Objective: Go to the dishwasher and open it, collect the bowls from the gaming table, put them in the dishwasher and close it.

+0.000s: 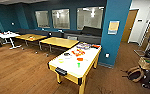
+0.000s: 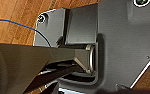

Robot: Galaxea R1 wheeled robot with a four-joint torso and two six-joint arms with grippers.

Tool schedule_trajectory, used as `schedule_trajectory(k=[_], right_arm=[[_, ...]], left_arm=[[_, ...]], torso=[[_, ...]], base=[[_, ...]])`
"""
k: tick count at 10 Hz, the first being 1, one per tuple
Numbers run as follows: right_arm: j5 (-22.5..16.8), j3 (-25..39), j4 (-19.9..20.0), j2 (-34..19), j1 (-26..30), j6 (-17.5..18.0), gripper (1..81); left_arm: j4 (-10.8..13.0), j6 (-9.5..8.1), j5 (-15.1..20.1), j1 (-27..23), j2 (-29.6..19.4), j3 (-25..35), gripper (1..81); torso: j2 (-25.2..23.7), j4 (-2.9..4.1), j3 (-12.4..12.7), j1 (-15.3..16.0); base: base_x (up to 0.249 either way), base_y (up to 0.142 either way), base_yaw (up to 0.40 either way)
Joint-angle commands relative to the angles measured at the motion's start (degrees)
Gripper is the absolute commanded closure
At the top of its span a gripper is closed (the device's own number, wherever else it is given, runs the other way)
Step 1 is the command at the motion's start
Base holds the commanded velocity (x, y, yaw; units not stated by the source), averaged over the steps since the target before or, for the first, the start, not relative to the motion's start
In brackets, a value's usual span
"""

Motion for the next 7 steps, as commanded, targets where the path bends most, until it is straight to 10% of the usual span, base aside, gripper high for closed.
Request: schedule_trajectory(k=[1, 7], right_arm=[[-2.4, 0.7, -0.8, 0.3, 1.8, -0.2, 1.0], [-2.3, 0.7, -1.3, 0.1, 2.0, -0.2, 1.0]], left_arm=[[-0.3, 0.07, 3.0, -2.2, -0.5, 0.3, 1.0], [-0.4, -0.02, 2.8, -2.2, -0.7, 0.2, 1.0]], torso=[[0.0, 0.00, 0.0, 0.0], [0.0, 0.00, 0.0, 0.0]], base=[[0.074, 0.077, 0.000], [0.074, 0.077, 0.000]])
